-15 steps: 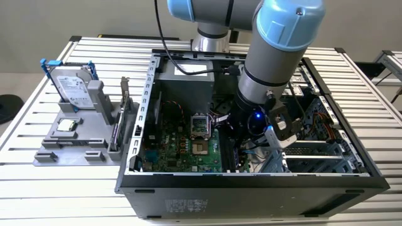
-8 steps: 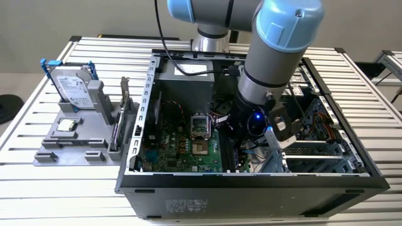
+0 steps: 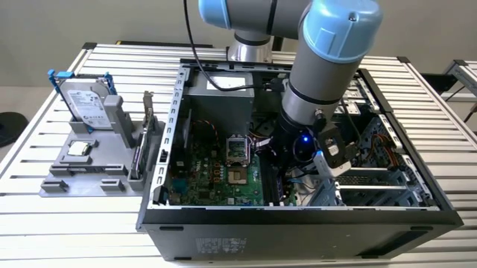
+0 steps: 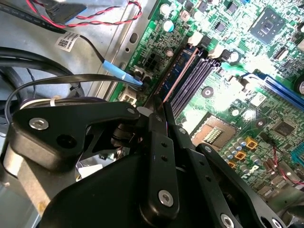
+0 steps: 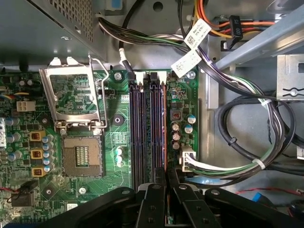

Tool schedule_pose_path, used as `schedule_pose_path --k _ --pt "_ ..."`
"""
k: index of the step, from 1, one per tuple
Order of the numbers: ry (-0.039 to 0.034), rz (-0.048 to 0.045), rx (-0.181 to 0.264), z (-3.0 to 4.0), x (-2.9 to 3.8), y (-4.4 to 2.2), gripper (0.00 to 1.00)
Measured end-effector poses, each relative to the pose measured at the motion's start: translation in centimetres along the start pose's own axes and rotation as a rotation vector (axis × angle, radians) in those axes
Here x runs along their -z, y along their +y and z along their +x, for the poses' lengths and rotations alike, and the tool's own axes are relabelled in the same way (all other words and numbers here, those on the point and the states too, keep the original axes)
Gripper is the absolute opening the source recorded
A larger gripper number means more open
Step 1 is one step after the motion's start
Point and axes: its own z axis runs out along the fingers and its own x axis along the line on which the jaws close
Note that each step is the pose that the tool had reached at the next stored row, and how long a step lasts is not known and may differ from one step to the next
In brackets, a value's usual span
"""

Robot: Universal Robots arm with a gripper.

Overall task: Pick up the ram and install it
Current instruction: 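Press down the ram until it locks into place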

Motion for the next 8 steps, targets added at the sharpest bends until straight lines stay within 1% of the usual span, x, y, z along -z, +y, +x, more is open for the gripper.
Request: schedule_pose_path --k 8 --pt "-0.0001 0.0002 0.000 0.00 -0.15 0.00 0.00"
